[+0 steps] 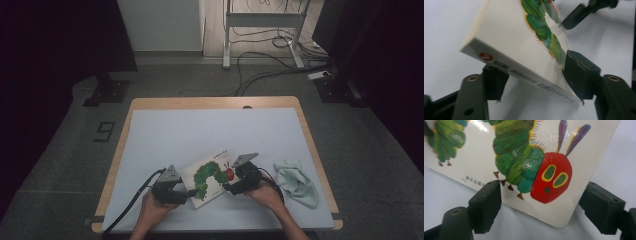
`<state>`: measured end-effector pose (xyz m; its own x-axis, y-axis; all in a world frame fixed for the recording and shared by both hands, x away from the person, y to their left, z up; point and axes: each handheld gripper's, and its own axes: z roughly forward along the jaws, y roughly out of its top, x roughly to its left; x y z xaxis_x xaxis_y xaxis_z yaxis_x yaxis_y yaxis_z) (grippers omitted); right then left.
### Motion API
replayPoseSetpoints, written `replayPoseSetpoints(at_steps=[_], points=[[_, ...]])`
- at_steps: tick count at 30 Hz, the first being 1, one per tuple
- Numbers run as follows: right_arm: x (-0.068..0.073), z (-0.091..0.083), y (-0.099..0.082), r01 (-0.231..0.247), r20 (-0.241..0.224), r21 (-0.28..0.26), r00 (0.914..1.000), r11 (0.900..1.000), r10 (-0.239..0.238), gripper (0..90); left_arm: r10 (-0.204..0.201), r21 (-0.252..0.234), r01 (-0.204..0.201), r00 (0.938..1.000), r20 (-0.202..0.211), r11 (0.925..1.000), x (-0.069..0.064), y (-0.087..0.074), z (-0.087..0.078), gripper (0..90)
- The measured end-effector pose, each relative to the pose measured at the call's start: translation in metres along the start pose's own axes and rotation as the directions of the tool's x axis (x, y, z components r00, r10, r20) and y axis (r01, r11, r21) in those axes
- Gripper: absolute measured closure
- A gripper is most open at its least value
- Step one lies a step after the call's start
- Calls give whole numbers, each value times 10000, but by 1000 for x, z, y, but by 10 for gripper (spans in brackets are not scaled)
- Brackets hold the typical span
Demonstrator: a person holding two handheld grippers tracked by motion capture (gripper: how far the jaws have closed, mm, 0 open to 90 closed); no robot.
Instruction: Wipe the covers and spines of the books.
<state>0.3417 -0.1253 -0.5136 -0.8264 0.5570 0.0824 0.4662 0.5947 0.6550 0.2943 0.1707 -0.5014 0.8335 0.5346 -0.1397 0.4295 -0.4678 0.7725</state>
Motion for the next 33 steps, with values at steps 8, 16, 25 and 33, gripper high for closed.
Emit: replayPoseSetpoints(at_steps=[8,16,25,33], points=[[1,0,3,-159,77,-303,9998,9994,161,185,-193,39,192,9997,167,9998,1,5,-3,455],[2,-5,0,-126,140,-557,9998,9984,134,229,-84,101,83,9999,68,9999,-11,3,-4,510],[1,-10,-3,-188,163,-904,9997,9957,204,266,230,-166,-229,9997,82,9996,-16,4,-6,585],[1,-8,6,-3,697,-1335,9975,9910,97,325,898,-54,-900,9957,-240,9959,-12,12,-15,736]])
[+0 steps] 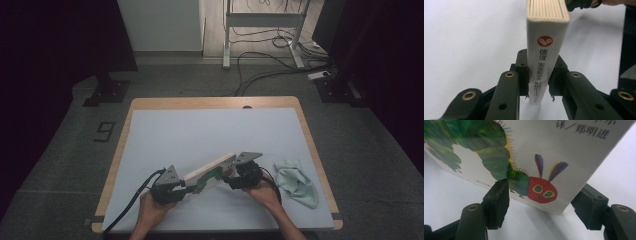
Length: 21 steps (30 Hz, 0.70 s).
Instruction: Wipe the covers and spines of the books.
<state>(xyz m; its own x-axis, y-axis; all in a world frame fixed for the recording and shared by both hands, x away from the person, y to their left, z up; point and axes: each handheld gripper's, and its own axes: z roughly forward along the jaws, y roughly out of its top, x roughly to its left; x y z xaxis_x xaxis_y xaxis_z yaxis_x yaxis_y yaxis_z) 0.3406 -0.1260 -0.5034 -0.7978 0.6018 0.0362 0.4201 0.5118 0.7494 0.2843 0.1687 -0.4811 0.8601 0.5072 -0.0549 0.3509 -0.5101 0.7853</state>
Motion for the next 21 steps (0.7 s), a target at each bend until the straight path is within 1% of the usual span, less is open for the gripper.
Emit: replayPoseSetpoints(at_steps=[3,6,8,11,17,18,21], points=[[1,2,3,20,137,-163,9999,9999,-18,333,108,52,-108,9999,-72,9999,2,0,-1,735],[2,1,8,30,233,-422,9997,9991,-20,336,404,97,-401,9988,-278,9991,7,0,-3,735],[2,2,11,27,296,-459,9996,9989,-13,336,496,111,-492,9982,-333,9987,8,0,-3,734],[2,3,11,52,332,-460,9994,9989,-37,333,467,69,-465,9985,-296,9989,9,-1,-3,732],[2,3,9,-27,270,-537,9996,9986,41,339,331,-187,-336,9991,-265,9993,10,-4,-2,724],[2,2,10,-1,250,-503,9997,9987,14,333,269,-303,-278,9992,-283,9992,10,-6,-2,723],[2,2,11,91,255,-419,9996,9991,-81,337,305,-316,-315,9990,-318,9990,10,-6,-2,723]])
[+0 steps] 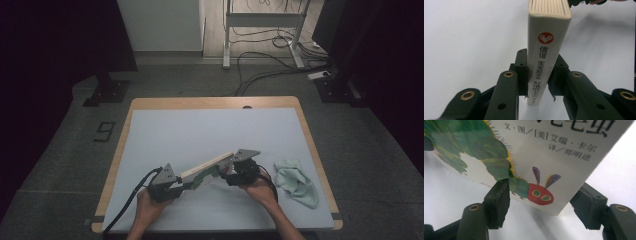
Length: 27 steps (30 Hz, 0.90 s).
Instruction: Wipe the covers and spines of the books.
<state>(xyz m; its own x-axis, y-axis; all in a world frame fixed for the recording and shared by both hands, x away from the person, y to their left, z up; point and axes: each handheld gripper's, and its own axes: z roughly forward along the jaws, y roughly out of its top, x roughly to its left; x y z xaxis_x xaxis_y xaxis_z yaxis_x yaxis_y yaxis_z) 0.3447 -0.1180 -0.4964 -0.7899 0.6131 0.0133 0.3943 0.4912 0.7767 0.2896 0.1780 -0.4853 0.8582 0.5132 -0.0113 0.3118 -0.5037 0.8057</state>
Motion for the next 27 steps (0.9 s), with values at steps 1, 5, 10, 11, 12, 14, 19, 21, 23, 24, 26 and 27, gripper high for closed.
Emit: replayPoseSetpoints(at_steps=[1,5,10,11,12,14,19,21,23,24,26,27], points=[[0,0,0,0,0,0,10000,10000,0,337,-20,1,20,10000,21,10000,0,0,0,723],[2,-2,-2,-51,-3,-56,10000,10000,51,362,-166,48,168,9993,-328,9998,6,1,-1,675],[7,-5,-6,-94,-157,-148,9998,9998,92,371,-231,130,241,9972,-718,9996,9,1,-2,619],[7,-5,-6,-94,-157,-148,9998,9998,92,371,-231,130,241,9972,-718,9996,9,1,-2,608],[8,-6,-7,-83,-187,-138,9998,9999,81,380,-240,153,254,9964,-812,9996,8,0,-2,604],[8,-7,-8,-106,-262,-181,9996,9998,101,380,-212,143,226,9958,-888,9996,6,0,-3,601],[7,-9,-10,-169,-459,-238,9988,9996,158,370,-48,234,75,9935,-1140,9997,-1,-3,-2,599],[7,-10,-10,-181,-486,-254,9987,9995,169,361,-7,214,32,9932,-1161,9998,-3,-5,-3,604],[8,-13,-10,-150,-493,-286,9987,9995,135,345,16,189,5,9937,-1124,9998,-4,-5,-3,611],[8,-13,-10,-150,-493,-286,9987,9995,135,345,16,189,5,9937,-1124,9998,-4,-5,-3,614],[8,-16,-10,-50,-448,-243,9990,9997,39,320,39,157,-22,9938,-1107,9999,-5,-6,-4,615],[8,-21,-9,110,-335,-151,9994,9998,-115,301,24,135,-9,9940,-1096,9999,-5,-6,-4,616]])
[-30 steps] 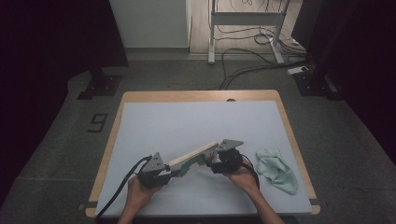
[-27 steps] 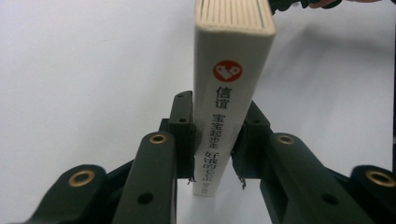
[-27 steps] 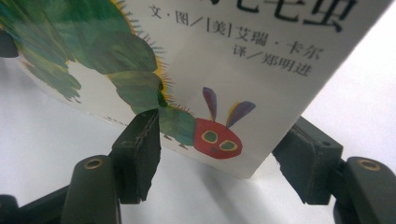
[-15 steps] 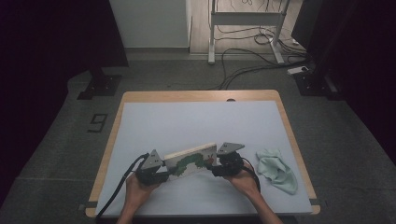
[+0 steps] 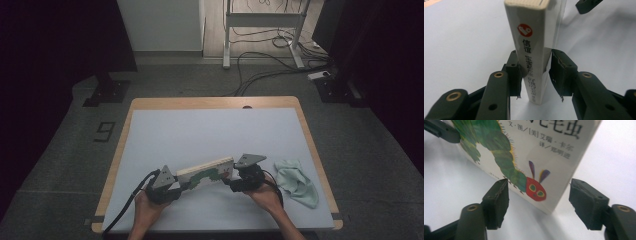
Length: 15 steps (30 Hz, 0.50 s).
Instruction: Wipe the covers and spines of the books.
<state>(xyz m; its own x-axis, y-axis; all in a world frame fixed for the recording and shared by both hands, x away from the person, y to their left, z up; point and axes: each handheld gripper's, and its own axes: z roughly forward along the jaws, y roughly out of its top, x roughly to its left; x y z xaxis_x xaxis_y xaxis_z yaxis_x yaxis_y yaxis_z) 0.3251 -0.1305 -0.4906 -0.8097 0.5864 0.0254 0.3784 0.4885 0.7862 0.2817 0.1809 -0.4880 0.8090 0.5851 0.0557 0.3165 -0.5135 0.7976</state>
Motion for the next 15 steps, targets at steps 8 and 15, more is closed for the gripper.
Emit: replayPoseSetpoints(at_steps=[8,15], points=[[-8,-27,-7,10,590,288,9983,9996,-27,199,-33,-94,34,10000,20,10000,-1,-1,1,614],[-24,-49,-25,-602,1331,650,9898,9961,511,136,-47,-152,48,10000,25,9999,-1,-2,0,614]])
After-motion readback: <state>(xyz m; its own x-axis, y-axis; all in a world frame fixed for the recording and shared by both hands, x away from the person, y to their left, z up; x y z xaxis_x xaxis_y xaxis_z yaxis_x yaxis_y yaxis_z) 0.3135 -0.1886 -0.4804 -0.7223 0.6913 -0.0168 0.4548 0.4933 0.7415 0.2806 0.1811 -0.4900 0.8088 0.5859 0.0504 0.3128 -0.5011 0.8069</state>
